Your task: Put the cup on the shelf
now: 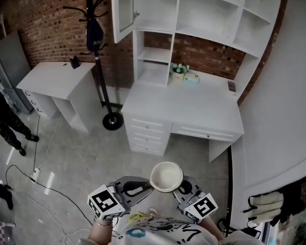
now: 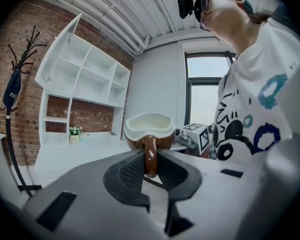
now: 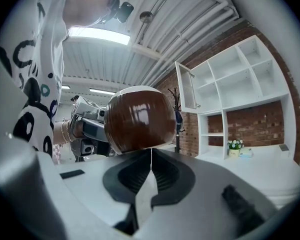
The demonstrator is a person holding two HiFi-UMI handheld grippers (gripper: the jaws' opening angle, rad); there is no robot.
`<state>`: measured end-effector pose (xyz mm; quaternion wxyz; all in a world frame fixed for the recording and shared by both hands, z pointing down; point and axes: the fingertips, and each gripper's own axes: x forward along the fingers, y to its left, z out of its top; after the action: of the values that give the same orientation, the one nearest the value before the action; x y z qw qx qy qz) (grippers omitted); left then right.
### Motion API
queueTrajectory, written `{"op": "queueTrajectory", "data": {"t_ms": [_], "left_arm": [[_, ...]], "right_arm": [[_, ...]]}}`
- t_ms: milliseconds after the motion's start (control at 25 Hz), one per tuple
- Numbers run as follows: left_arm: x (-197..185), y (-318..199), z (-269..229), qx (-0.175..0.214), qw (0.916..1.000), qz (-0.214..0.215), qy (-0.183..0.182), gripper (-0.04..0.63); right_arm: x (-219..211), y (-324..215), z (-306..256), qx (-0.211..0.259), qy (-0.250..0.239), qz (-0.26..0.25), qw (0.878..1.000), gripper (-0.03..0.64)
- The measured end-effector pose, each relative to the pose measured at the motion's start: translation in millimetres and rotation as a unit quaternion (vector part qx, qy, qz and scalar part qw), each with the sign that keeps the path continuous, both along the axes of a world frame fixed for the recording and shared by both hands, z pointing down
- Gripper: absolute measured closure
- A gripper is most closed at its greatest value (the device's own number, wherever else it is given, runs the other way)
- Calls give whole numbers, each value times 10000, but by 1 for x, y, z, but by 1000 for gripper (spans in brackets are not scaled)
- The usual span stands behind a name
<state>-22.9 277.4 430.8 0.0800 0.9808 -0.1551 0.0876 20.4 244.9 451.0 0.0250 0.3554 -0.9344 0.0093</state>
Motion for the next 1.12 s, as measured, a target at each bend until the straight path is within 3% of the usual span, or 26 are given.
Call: {"op": "queueTrajectory", "data": {"t_ms": [400, 680, 1120], "left_arm": [[-7, -74, 6, -14, 10000, -7, -70, 540], [-31, -144, -7, 203, 9995, 134, -183, 540], [-57, -231, -12, 164, 9996, 246, 3, 540]], "right_arm": [[-6, -73, 8, -80, -22, 8, 10000, 589], [-29, -144, -3, 74, 81, 205, 9997, 589], [-50, -230, -7, 9, -98, 455, 9989, 589]]}}
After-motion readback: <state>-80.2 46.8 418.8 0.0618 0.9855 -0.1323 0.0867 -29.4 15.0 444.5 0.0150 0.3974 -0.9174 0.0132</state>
